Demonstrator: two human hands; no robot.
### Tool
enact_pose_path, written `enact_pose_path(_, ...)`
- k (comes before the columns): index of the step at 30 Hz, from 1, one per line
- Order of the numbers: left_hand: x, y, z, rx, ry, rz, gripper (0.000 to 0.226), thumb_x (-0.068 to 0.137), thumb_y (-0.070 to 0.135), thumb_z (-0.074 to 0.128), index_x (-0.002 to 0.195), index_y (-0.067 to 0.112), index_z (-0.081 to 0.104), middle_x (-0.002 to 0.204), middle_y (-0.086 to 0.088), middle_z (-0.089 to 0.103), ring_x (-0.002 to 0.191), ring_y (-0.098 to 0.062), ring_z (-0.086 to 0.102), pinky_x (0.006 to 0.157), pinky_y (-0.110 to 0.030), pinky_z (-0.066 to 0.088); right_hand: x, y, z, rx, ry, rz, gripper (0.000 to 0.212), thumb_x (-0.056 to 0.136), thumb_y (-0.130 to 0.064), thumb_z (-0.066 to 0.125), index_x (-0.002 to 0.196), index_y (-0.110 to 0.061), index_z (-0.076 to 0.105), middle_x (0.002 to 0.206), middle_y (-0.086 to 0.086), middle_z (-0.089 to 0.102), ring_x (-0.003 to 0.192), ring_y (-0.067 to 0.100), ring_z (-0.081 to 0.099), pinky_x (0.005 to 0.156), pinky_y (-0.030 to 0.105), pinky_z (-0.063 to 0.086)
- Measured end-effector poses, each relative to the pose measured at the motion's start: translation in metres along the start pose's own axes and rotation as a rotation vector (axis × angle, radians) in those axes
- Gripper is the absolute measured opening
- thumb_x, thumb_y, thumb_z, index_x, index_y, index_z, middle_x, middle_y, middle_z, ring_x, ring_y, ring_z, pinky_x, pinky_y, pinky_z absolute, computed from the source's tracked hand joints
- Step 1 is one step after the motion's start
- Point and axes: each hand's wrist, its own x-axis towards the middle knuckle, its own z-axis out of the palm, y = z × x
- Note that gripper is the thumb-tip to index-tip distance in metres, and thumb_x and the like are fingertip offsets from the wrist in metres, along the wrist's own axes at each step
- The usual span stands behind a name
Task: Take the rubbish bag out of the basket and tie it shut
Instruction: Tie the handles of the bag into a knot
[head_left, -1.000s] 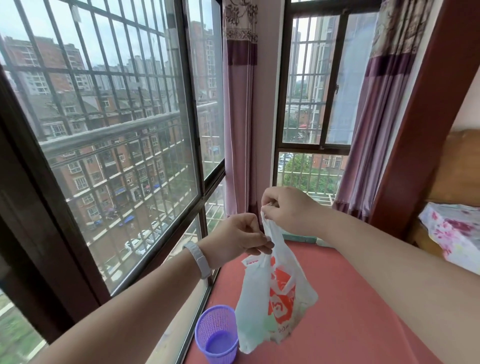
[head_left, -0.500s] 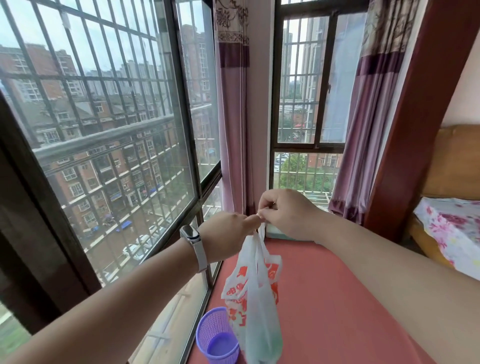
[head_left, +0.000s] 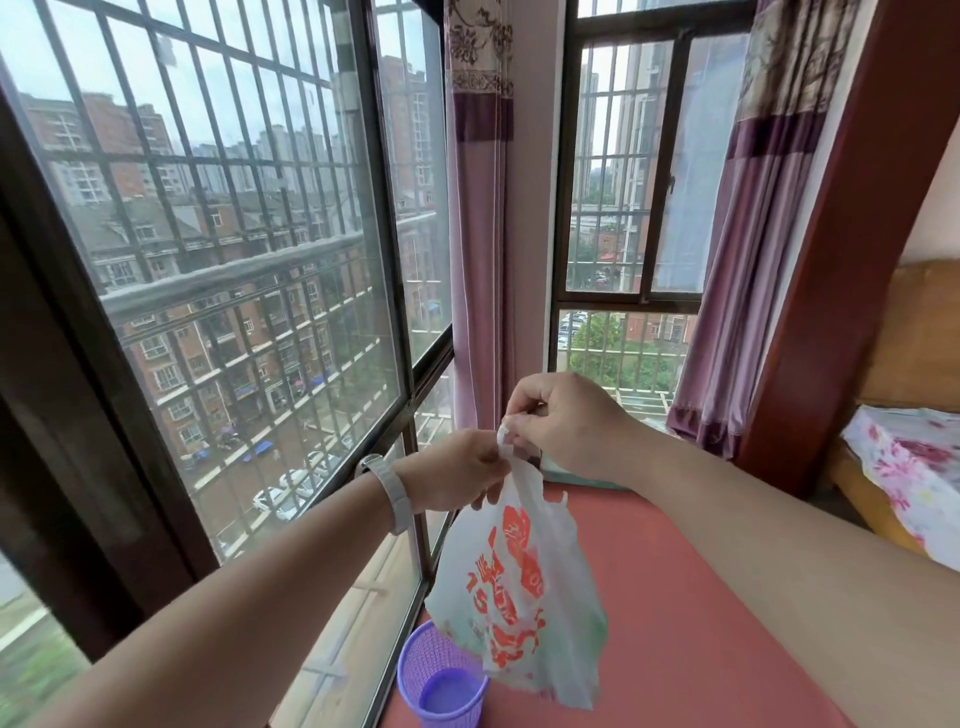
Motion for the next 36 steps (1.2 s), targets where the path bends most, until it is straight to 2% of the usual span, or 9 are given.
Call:
enact_pose_path(4,0.002,0.000,0.000,0.036,-0.021,-0.081,0.036,0.100,0.022,0.041,0.066,0.018,0.054,0.062,0.004,0.062,0.050,-0.013,0.052,0.053,-0.024,0.046,-0.003,0.003,-0.003,0.059,-0.026,0.024,0.017,0.089,-0.008,0.063,0.074,-0.014,0.066,0.072,0.003,0.075,0.067,0.010,0.072,0.068,0.027,0.058)
enact_pose_path(8,0.007,0.001,0.003,0.052,-0.004,-0.145,0.034,0.099,0.019,0.040,0.071,0.017,0.059,0.063,-0.001,0.060,0.051,-0.015,0.050,0.049,-0.023,0.043,-0.013,0.015,0.004,0.186,0.002,0.105,0.019,0.089,-0.008,0.063,0.071,-0.015,0.065,0.072,0.005,0.075,0.072,0.015,0.074,0.076,0.036,0.062)
enact_pose_path(14,0.015,0.011,0.002,-0.290,0.149,-0.248,0.029,0.093,0.002,0.045,0.070,0.006,0.060,0.041,-0.001,0.053,0.028,-0.009,0.045,0.037,-0.018,0.034,-0.034,0.035,0.015,0.441,0.201,0.327,0.014,0.089,-0.004,0.063,0.075,-0.002,0.065,0.074,0.015,0.072,0.070,0.020,0.075,0.066,0.030,0.061)
enact_pose_path(18,0.015,0.018,-0.003,-0.373,0.144,-0.232,0.031,0.081,-0.010,0.036,0.071,0.005,0.062,0.041,-0.002,0.055,0.034,-0.013,0.048,0.044,-0.025,0.032,-0.042,0.036,0.029,0.511,0.060,0.412,0.010,0.087,-0.005,0.066,0.078,-0.004,0.068,0.073,0.013,0.073,0.062,0.018,0.072,0.056,0.025,0.056)
enact_pose_path(23,0.009,0.024,-0.003,-0.253,0.093,-0.103,0.031,0.083,-0.005,0.038,0.073,0.006,0.065,0.048,-0.002,0.059,0.037,-0.010,0.049,0.038,-0.014,0.034,-0.039,0.040,0.048,0.559,0.107,0.396,0.014,0.091,-0.004,0.059,0.085,-0.015,0.055,0.072,0.013,0.069,0.058,0.021,0.065,0.053,0.030,0.054)
enact_pose_path(26,0.005,0.021,-0.004,-0.167,0.105,-0.024,0.027,0.085,-0.002,0.039,0.076,0.001,0.064,0.051,-0.001,0.059,0.041,-0.010,0.051,0.042,-0.014,0.037,-0.036,0.039,0.051,0.490,0.200,0.361,0.028,0.088,-0.006,0.062,0.091,-0.025,0.041,0.076,0.014,0.071,0.058,0.021,0.067,0.060,0.041,0.057)
enact_pose_path(29,0.005,0.014,-0.008,-0.128,0.089,0.019,0.031,0.086,-0.001,0.040,0.069,0.012,0.062,0.053,-0.001,0.061,0.045,-0.013,0.055,0.051,-0.021,0.044,-0.031,0.037,0.047,0.380,0.150,0.329,0.027,0.088,-0.010,0.059,0.102,-0.029,0.047,0.077,0.007,0.073,0.059,0.018,0.068,0.059,0.037,0.058)
enact_pose_path(32,0.002,0.011,-0.013,-0.110,0.072,0.049,0.028,0.092,0.006,0.045,0.071,0.012,0.063,0.056,-0.002,0.063,0.048,-0.013,0.058,0.055,-0.023,0.048,-0.027,0.035,0.042,0.058,0.127,0.207,0.003,0.088,-0.021,0.054,0.086,-0.021,0.057,0.075,0.005,0.069,0.068,0.027,0.066,0.061,0.041,0.056)
enact_pose_path(36,-0.001,0.016,-0.015,-0.112,0.108,0.096,0.022,0.093,0.007,0.047,0.082,0.001,0.065,0.054,0.002,0.063,0.047,-0.010,0.057,0.054,-0.018,0.046,-0.028,0.035,0.043,-0.207,0.189,0.025,0.015,0.090,-0.021,0.052,0.076,-0.016,0.052,0.076,0.001,0.052,0.071,0.024,0.050,0.054,0.034,0.038)
